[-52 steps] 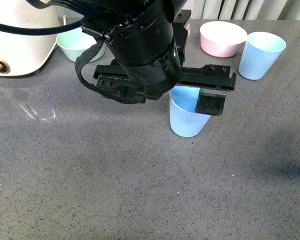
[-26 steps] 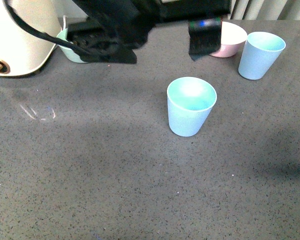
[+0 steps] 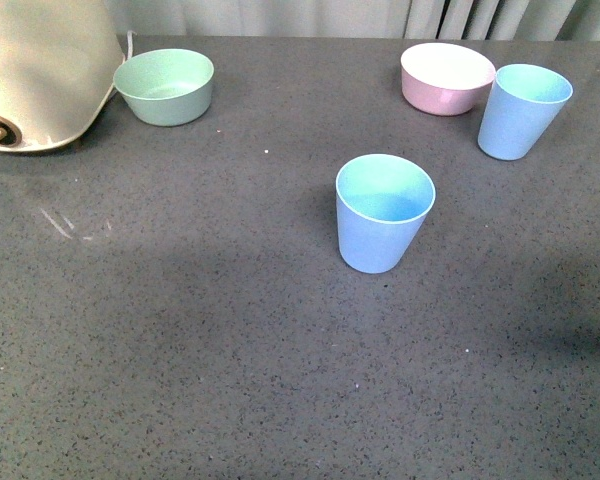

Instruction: Stack blue cups with both arms

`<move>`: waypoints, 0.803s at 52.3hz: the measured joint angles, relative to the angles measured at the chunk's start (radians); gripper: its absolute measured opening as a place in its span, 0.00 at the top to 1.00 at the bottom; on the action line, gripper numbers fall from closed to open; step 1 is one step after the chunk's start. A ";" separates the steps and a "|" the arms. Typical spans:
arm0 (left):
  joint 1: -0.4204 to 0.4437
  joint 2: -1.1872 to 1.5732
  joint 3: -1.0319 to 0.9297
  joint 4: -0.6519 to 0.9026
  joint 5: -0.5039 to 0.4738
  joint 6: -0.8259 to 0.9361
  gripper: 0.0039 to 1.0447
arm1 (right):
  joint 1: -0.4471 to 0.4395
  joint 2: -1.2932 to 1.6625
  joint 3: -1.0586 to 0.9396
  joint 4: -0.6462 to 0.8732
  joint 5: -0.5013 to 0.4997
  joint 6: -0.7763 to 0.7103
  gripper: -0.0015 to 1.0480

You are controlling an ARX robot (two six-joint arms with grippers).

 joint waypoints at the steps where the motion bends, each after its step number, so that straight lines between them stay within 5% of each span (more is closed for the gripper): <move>1: 0.001 -0.004 -0.014 0.040 -0.037 0.013 0.12 | 0.000 0.000 0.000 0.000 0.000 0.000 0.09; 6: 0.027 -0.054 -0.221 0.477 -0.302 0.177 0.32 | 0.000 0.000 0.000 0.000 0.000 0.000 0.09; 11: 0.064 -0.142 -0.367 0.618 -0.293 0.245 0.53 | 0.000 0.000 0.000 0.000 0.000 0.000 0.09; 25: 0.125 -0.299 -0.567 0.644 -0.232 0.273 0.97 | 0.000 0.000 0.000 0.000 0.000 0.000 0.09; 42: 0.169 -0.464 -0.693 0.610 -0.189 0.277 0.99 | 0.000 0.000 0.000 0.000 0.000 0.000 0.09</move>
